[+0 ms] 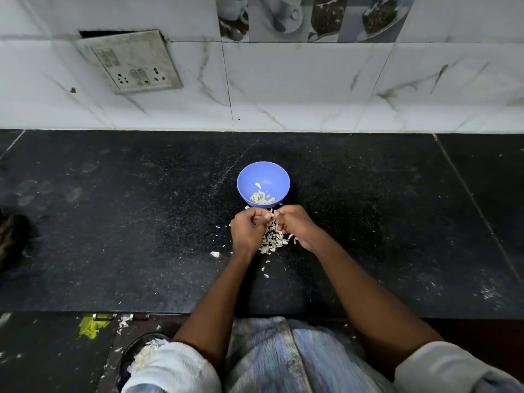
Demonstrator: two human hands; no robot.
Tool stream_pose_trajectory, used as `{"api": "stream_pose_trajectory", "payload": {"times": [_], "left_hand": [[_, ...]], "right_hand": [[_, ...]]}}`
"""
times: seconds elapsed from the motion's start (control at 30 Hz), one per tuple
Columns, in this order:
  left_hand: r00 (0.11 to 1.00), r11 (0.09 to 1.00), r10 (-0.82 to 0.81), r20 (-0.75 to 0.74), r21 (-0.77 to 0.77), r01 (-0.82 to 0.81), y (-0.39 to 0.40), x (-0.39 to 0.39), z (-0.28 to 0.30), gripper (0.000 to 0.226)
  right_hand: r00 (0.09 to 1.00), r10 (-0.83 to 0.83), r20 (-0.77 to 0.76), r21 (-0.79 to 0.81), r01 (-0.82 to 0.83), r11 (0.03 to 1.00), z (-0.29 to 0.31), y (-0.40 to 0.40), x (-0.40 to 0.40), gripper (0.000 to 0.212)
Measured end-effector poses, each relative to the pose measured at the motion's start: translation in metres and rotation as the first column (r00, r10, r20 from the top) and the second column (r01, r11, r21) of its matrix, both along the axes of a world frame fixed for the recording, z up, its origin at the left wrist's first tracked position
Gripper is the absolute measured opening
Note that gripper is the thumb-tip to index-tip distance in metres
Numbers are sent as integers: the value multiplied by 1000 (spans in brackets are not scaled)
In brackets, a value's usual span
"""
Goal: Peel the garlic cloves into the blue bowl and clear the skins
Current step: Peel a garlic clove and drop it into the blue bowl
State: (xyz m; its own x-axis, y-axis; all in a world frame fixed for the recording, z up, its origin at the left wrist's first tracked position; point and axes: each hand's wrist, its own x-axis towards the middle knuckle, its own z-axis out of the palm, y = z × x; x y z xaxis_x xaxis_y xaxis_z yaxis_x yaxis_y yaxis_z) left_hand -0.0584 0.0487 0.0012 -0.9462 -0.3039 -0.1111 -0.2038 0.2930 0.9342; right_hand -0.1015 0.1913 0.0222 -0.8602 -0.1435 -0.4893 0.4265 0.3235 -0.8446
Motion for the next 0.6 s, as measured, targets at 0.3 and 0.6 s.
{"api": "stream_pose_trajectory", "payload": {"times": [0.3,0.6], "left_hand": [[989,993,-103,-108,-61,97,2,3,-3,17],[972,908,-114,-205,-419,18,5,6,0,8]], "right_hand": [[1000,-3,-12,55,3,998,-1,4,2,9],[997,-55,59,-56,59,997,3,-5,8,19]]}}
